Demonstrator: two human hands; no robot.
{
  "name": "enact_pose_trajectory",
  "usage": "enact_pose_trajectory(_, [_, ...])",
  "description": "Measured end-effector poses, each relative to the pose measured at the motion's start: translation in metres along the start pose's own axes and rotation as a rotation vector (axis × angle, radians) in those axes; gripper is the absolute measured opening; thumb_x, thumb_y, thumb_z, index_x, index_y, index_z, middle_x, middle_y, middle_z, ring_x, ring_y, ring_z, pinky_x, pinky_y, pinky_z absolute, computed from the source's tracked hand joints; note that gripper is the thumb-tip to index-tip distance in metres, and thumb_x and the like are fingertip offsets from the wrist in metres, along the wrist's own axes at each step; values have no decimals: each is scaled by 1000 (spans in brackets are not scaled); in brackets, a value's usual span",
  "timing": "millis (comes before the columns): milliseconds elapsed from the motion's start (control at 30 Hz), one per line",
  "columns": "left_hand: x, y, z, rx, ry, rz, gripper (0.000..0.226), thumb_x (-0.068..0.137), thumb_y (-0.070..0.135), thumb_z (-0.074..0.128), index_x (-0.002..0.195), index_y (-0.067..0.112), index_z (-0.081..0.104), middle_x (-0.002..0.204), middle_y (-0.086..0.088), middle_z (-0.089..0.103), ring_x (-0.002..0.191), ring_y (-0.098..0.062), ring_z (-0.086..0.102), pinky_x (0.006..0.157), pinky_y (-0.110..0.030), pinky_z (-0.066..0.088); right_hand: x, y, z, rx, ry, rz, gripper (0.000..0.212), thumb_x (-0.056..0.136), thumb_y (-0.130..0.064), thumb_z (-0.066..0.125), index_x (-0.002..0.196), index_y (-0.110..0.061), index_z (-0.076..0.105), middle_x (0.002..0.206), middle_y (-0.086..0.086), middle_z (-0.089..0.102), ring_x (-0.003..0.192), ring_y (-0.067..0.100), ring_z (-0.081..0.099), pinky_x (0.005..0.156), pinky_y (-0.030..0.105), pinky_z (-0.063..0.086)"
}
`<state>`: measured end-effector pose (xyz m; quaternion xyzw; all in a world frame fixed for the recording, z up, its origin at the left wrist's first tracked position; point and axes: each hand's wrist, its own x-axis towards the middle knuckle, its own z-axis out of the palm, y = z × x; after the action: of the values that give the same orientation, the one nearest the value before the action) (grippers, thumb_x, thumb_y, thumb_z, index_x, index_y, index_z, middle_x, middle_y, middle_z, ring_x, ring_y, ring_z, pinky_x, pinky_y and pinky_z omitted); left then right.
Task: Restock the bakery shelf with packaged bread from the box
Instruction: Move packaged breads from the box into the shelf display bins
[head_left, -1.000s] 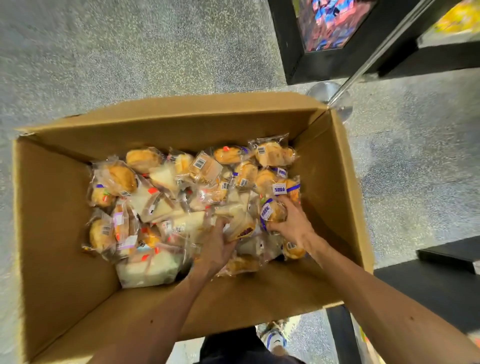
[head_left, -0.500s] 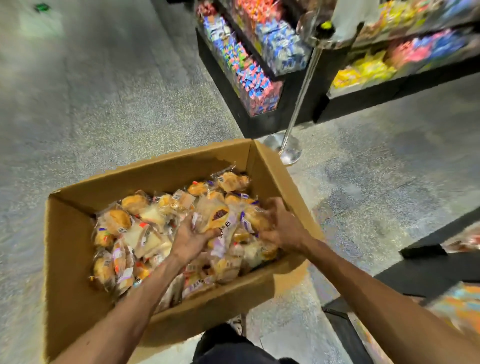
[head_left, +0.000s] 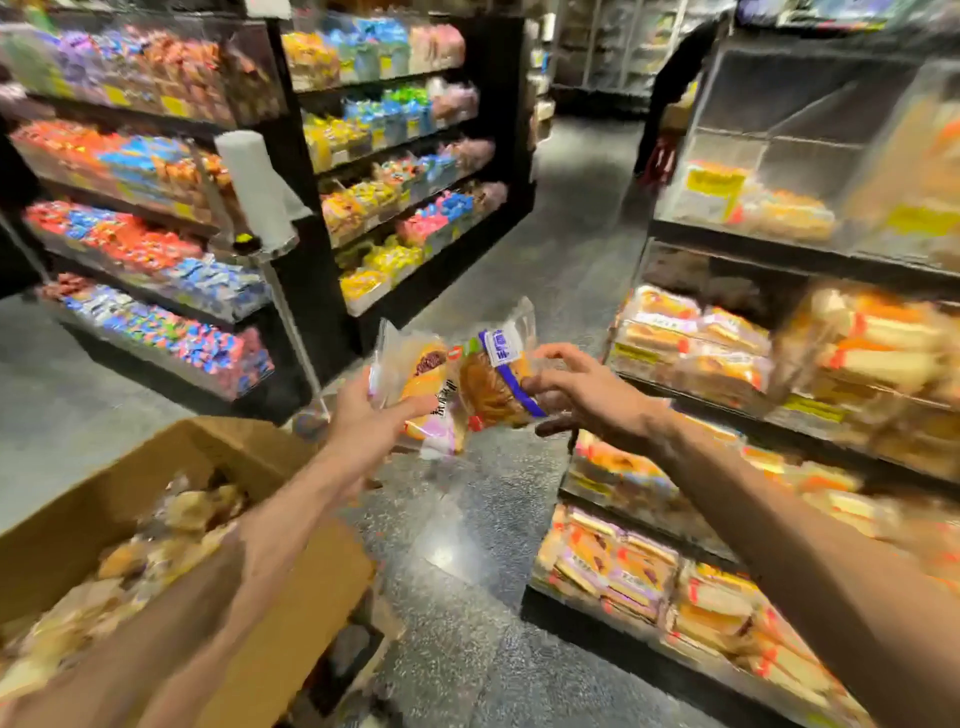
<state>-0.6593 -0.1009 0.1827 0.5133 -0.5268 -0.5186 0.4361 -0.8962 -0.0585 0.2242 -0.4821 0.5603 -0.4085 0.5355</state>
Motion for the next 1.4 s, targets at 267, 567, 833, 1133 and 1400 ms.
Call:
enact_pose_trajectory(267, [-57, 74, 230, -45, -446, 56, 39, 77, 7, 81, 111, 12, 63, 90, -9, 74, 64, -16, 70, 53, -33, 58, -163, 10, -181, 4, 651, -87, 8, 93, -14, 63, 100, -15, 60, 91, 6, 65, 73, 15, 61, 64, 33, 55])
enact_pose_trajectory(567, [-135, 70, 465, -25, -866, -33, 35, 72, 15, 84, 104, 14, 68, 93, -14, 75, 75, -26, 69, 67, -38, 57, -300, 88, -300, -389, 1407, 23, 16, 99, -28, 53, 91, -14, 52, 89, 5, 62, 90, 28, 57, 71, 33, 34])
enact_pose_trajectory(833, [-168, 55, 641, 6, -1047, -150, 38, 72, 12, 83, 108, 13, 70, 95, -15, 76, 86, -33, 73, 66, -36, 59, -364, 123, -410, -409, 1370, 277, 74, 64, -77, 70, 111, -23, 47, 102, -7, 64, 93, 14, 64, 81, 34, 53])
enact_pose_trajectory(1133, [-154, 42, 817, 19, -1149, -248, 42, 75, 13, 82, 114, 13, 68, 95, -9, 77, 85, -27, 71, 66, -34, 55, -409, 170, -586, -23, 1342, 247, 71, 67, -66, 74, 116, -21, 49, 109, 2, 62, 82, 9, 61, 65, 21, 52])
enact_pose_trajectory(1400, [-149, 50, 916, -66, -1166, -330, 48, 78, 14, 79, 123, 15, 62, 100, -10, 77, 86, -29, 74, 72, -37, 58, -460, 204, -719, 176, 1438, 315, 58, 82, -55, 71, 120, -17, 50, 116, 5, 60, 88, 13, 61, 66, 27, 46])
